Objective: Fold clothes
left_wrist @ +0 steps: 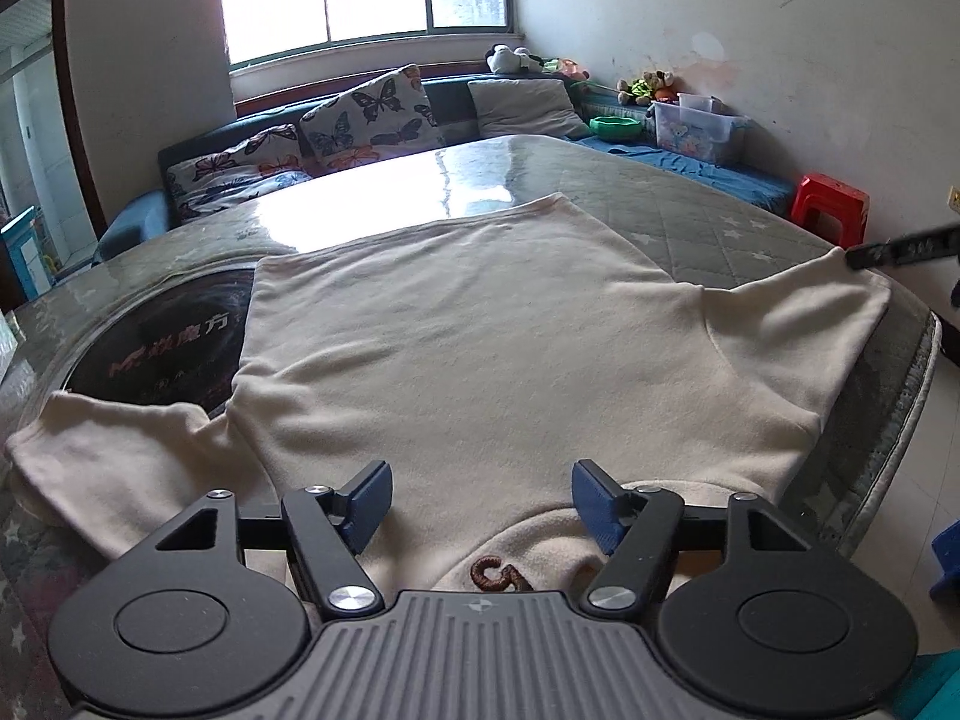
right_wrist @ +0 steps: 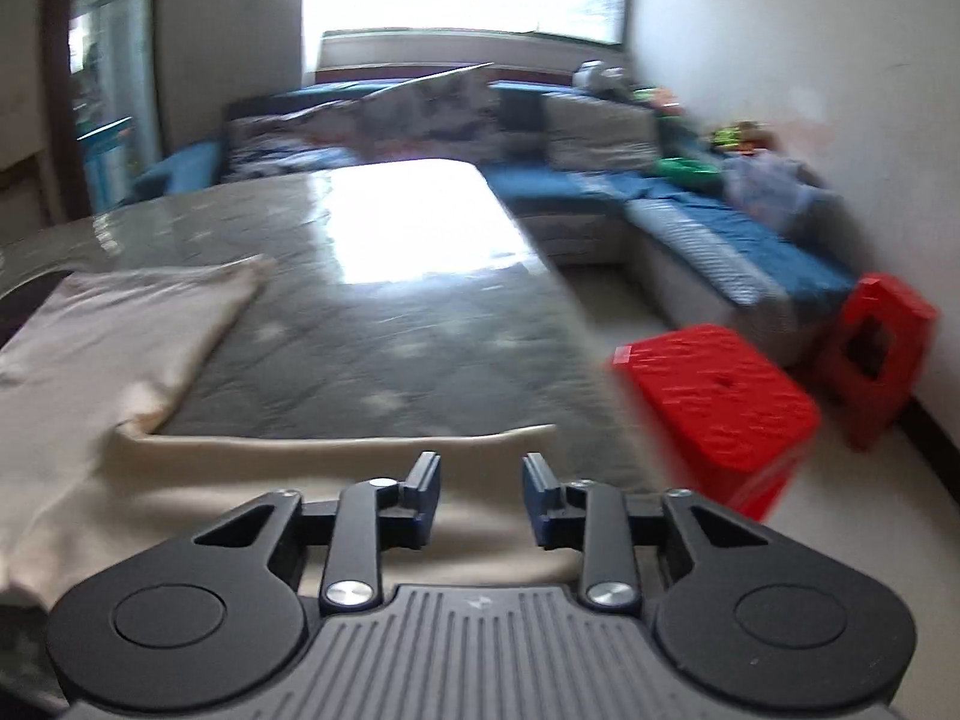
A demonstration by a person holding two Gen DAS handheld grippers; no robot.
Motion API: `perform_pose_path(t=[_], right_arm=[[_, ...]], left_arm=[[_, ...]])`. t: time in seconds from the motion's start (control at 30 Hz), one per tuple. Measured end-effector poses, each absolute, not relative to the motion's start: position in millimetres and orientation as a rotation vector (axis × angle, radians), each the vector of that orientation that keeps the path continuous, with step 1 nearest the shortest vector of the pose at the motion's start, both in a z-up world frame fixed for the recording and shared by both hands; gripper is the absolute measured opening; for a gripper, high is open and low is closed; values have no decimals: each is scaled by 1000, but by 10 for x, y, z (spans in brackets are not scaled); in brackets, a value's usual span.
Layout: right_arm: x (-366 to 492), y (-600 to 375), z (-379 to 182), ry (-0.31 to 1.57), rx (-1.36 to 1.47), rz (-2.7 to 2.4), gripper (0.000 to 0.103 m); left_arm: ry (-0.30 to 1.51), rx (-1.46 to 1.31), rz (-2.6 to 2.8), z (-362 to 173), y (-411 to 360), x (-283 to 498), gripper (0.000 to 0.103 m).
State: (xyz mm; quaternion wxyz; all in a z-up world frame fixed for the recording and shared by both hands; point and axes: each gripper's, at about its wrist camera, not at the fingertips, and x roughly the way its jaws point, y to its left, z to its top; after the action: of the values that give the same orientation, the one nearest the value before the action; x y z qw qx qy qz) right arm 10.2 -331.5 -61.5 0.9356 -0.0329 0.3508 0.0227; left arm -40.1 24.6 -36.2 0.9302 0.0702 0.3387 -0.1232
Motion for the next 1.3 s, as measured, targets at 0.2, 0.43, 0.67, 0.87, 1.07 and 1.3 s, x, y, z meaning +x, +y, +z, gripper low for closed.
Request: perform_pose_path(t=[0.2,0.43,0.67,0.87,1.07,1.3], right_arm=[[217,-3176,-746,765,-75,81,36],[261,-3119,-726,770,-102,88,42],[327,-3055,-711,761,-116,111,47],[331,-3030,-711,760,-119,120,48],[372,-2963,-655,743,-134,141,51],[471,-2762,-555,712,-167,204,53]], left_arm=[[686,138,-237,-319,315,-454,74],[690,108,-208,-328,416,-441,77],[685,106,-190,-323,448,-450,80],[684,105,-178,-324,468,-443,80],[674,101,-161,-295,516,-455,82],[648,94,-127,-218,625,-466,84]])
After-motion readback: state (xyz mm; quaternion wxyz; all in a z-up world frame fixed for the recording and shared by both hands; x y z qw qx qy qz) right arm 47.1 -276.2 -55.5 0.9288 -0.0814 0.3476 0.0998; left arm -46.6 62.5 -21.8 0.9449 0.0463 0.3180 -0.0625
